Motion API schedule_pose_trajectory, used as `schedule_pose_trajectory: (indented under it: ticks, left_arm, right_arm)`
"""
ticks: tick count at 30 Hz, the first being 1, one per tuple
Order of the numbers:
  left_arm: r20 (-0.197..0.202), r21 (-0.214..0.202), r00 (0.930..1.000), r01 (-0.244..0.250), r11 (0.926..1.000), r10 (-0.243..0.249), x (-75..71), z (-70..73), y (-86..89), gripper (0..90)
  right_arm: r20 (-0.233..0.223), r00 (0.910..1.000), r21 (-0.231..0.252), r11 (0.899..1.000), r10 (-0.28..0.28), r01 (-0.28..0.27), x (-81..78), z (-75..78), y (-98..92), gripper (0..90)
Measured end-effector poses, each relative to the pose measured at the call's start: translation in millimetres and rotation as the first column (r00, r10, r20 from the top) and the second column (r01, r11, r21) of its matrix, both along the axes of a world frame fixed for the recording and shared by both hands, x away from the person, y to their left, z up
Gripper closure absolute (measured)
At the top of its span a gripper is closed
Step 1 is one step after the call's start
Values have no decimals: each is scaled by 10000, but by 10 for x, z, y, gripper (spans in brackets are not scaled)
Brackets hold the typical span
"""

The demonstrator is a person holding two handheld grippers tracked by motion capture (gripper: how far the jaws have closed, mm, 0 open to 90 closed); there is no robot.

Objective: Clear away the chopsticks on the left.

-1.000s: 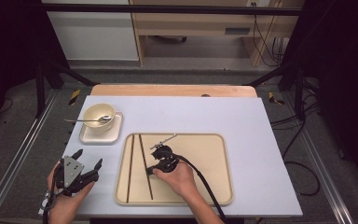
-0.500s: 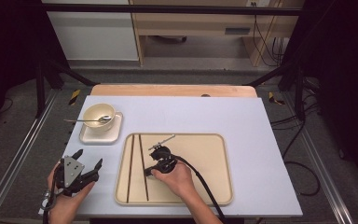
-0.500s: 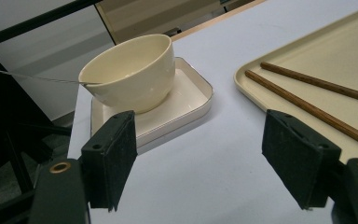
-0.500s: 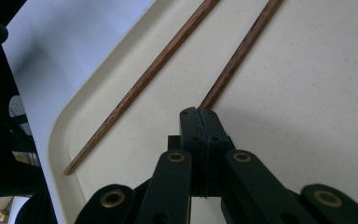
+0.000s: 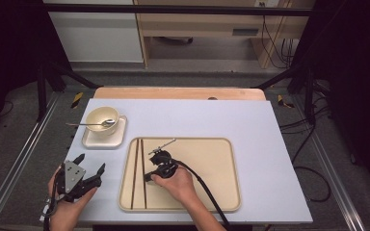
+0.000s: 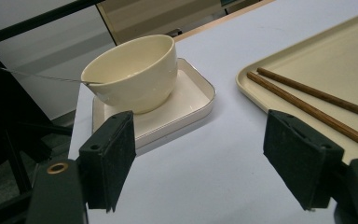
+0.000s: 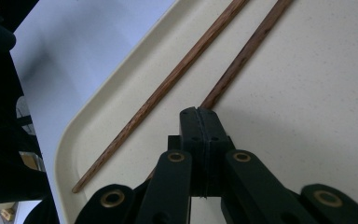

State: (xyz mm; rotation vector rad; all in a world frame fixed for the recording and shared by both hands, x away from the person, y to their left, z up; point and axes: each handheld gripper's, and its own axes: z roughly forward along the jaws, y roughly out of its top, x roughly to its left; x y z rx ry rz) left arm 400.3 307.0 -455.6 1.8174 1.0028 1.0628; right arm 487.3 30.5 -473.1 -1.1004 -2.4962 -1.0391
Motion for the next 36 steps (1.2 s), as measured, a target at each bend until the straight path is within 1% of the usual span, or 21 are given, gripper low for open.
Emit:
schedule_pose_trajectory:
  ticks: [6,8,11,12,17,20,21,24,26,28,34,36]
  left_arm:
    - [-4,-120,10000,-16,9999,16,-2,4,11,245]
    - [-2,-191,10000,-20,9998,20,0,4,16,244]
    - [-25,-233,10000,-15,9997,15,1,5,21,243]
    - [-34,-236,10000,-19,9997,18,0,5,23,243]
    - [-12,-283,10000,-28,9996,28,-1,7,29,242]
    - [-13,-290,10000,-21,9996,21,-1,7,32,242]
    - [-10,-298,10000,-23,9996,23,-1,7,33,242]
    - [-38,-282,10000,-13,9996,11,-4,11,38,243]
    - [-47,-281,10000,-6,9996,5,-3,9,40,242]
    - [-35,-282,10000,-1,9996,0,-4,10,40,242]
    - [2,-272,10000,-3,9996,3,-3,9,36,243]
    - [9,-272,10000,-7,9996,7,-3,9,37,242]
  right_arm:
    - [-69,10000,98,9999,-62,63,15,-8,37,900]
    - [-15,10000,94,10000,-8,8,24,-14,32,900]
    - [-145,9998,191,9997,-122,125,28,-13,44,900]
    - [-107,9999,162,9999,-59,60,34,-16,42,900]
    - [-164,9998,284,9995,-114,119,55,-24,88,900]
    - [-24,10000,281,9996,-16,17,73,-26,122,900]
    - [-89,9999,285,9996,-60,63,75,-19,138,900]
    - [-46,10000,276,9996,2,-1,83,-19,173,900]
    - [-117,9999,275,9996,-41,44,80,-19,185,900]
    - [-44,10000,319,9995,2,-1,79,-30,187,900]
    - [-54,10000,311,9995,32,-30,68,-9,175,900]
    - [33,10000,341,9994,81,-82,70,-2,166,900]
